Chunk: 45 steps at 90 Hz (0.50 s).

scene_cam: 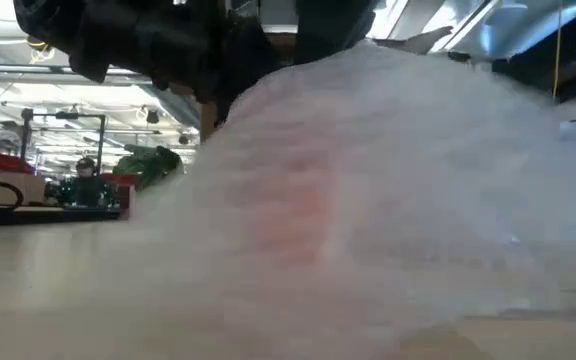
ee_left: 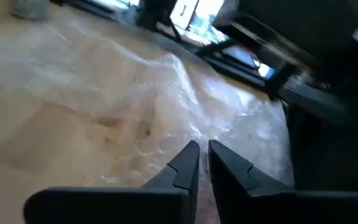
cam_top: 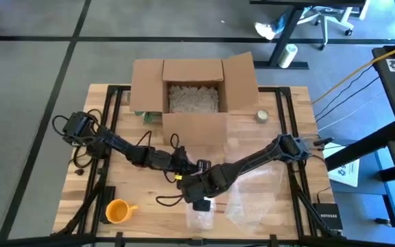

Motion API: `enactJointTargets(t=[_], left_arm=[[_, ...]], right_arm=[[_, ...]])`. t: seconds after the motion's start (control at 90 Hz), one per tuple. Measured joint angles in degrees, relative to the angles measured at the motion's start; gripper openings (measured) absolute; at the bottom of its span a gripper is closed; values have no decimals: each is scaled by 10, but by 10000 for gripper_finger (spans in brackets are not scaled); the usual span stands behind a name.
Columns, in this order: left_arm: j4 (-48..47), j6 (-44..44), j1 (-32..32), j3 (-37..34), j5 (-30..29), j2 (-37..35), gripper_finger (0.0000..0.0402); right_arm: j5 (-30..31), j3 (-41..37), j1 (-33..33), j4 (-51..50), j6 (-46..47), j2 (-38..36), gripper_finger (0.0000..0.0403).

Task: Wrap mug
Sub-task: Wrap the red mug with bubble wrap

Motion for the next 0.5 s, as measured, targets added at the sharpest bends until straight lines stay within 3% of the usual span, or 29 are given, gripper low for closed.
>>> enactJointTargets(t=[0.289, 0.5], left_arm=[[-23, 27, 5, 0, 44, -13, 119], [-149, 52, 10, 0, 49, -88, 137]], right_arm=[[0, 0, -1, 8, -4, 0, 0], [-2, -1, -3, 8, -6, 0, 0]])
